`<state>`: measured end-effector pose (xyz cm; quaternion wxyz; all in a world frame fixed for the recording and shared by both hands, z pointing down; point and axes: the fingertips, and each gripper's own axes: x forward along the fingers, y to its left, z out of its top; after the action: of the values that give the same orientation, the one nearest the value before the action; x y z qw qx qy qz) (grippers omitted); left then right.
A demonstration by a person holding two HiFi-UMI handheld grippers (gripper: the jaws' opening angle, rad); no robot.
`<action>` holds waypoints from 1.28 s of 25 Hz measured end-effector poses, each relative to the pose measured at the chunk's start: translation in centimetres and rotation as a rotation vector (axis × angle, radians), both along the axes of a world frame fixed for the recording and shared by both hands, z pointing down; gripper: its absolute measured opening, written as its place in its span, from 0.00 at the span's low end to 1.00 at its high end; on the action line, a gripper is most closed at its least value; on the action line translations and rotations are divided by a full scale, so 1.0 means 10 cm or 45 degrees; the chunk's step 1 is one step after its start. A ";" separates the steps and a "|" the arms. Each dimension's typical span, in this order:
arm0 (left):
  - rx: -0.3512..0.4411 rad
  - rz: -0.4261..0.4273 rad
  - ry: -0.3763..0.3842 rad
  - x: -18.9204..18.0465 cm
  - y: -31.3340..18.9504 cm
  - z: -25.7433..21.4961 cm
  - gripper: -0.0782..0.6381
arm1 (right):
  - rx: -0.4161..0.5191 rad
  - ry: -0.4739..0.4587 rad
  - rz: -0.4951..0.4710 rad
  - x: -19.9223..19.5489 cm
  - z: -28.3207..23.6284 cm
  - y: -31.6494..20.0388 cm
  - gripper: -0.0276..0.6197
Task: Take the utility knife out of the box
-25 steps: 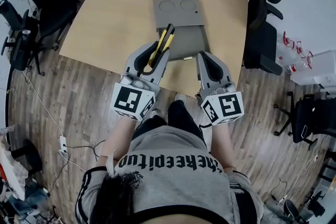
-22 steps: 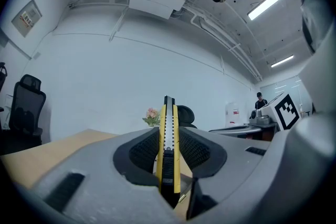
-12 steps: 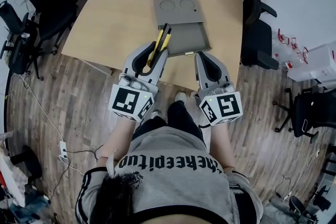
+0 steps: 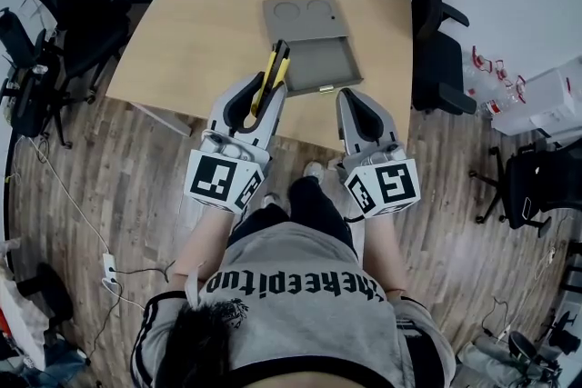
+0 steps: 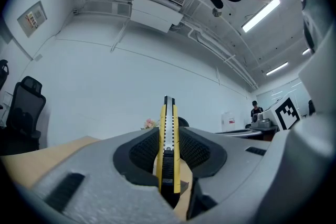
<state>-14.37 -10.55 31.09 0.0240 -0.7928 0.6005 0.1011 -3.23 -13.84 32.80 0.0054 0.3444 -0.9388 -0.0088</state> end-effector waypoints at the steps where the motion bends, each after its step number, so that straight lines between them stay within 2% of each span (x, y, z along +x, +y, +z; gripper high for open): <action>1: 0.004 0.000 0.002 -0.01 0.02 -0.01 0.29 | 0.001 -0.005 0.002 -0.01 -0.01 0.01 0.05; 16: 0.060 -0.080 0.011 -0.19 0.22 -0.17 0.29 | 0.042 0.010 -0.077 -0.20 -0.14 0.14 0.05; 24: 0.098 -0.130 0.038 -0.09 0.35 -0.25 0.29 | 0.046 0.043 -0.128 -0.11 -0.17 0.24 0.05; 32: 0.117 -0.205 0.027 0.04 0.54 -0.34 0.29 | 0.037 0.017 -0.173 0.04 -0.21 0.34 0.05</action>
<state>-13.99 -5.15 27.73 0.0622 -0.7389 0.6573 0.1346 -2.88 -10.43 30.67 0.0059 0.2798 -0.9597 -0.0252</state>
